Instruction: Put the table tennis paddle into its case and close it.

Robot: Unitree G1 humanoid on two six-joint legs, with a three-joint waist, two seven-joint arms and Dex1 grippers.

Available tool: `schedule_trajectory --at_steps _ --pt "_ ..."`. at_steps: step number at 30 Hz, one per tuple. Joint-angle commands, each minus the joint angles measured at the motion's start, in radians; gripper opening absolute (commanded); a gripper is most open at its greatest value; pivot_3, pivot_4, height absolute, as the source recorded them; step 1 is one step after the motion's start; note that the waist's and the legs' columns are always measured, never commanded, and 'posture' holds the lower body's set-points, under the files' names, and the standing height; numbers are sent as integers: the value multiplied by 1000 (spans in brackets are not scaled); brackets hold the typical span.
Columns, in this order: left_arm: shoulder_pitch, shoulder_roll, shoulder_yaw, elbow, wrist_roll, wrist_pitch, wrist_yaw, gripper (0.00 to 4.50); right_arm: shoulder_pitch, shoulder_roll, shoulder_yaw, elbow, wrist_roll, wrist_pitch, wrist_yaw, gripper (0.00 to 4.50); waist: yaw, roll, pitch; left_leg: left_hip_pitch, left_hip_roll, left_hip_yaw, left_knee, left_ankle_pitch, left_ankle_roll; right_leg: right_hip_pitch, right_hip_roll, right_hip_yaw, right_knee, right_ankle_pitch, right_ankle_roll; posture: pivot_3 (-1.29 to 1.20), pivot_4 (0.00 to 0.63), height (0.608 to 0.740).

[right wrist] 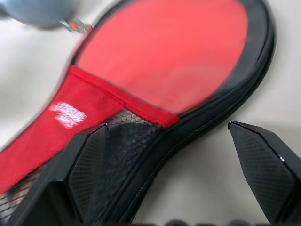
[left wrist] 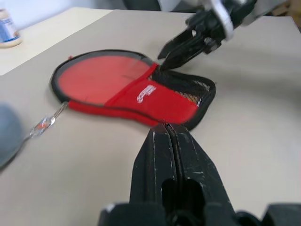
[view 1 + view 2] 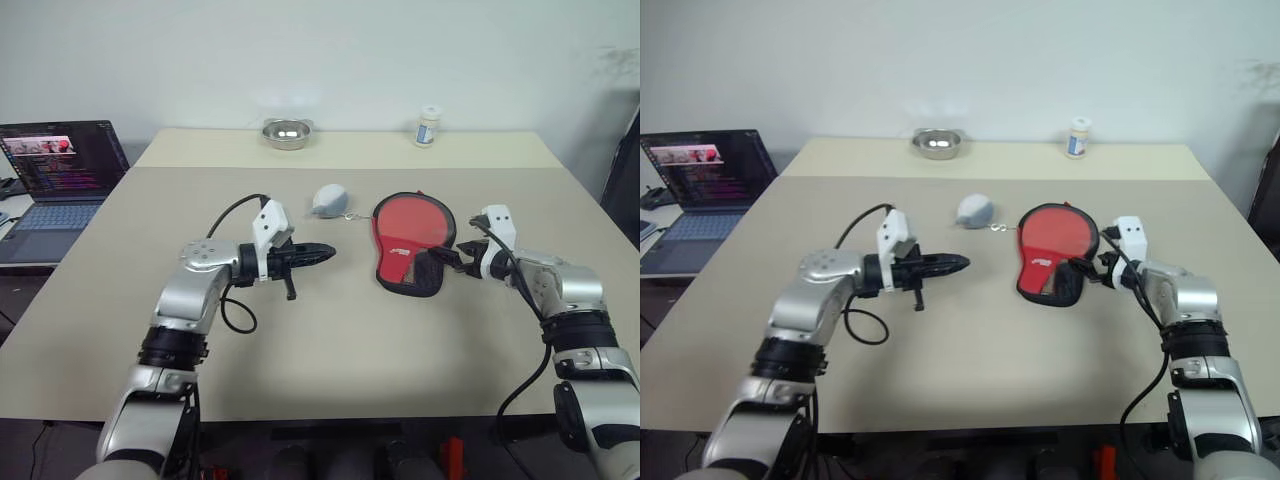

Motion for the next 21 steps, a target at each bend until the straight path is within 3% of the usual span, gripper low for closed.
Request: schedule_trajectory --at_steps 1,5,7,19,21 --pt "21 27 35 -99 -36 45 37 57 -27 9 17 35 -31 -50 43 4500 -1 0 0 0 0 0 0 0 0 0 0 0 0 0 0 0 150 740" --pt "44 46 41 -120 -40 57 57 57 -33 37 25 76 -54 -63 58 4500 -4 0 0 1 0 2 1 0 0 0 0 1 0 2 0 0 150 740" --pt "50 53 41 -126 -44 60 64 0 -37 58 36 98 -70 -75 65 4119 -6 0 -1 2 1 2 1 0 0 1 0 1 1 2 0 0 150 740" --pt "137 125 47 -194 -61 59 56 0 -94 194 53 41 -62 -44 94 220 -39 0 -1 13 3 6 -2 0 0 4 0 6 9 1 -1 0 150 740" --pt "171 149 48 -232 -87 79 30 0 -90 217 55 -8 -41 -5 110 19 -43 0 -1 13 4 6 -2 0 0 4 0 6 10 1 -3 0 150 740"
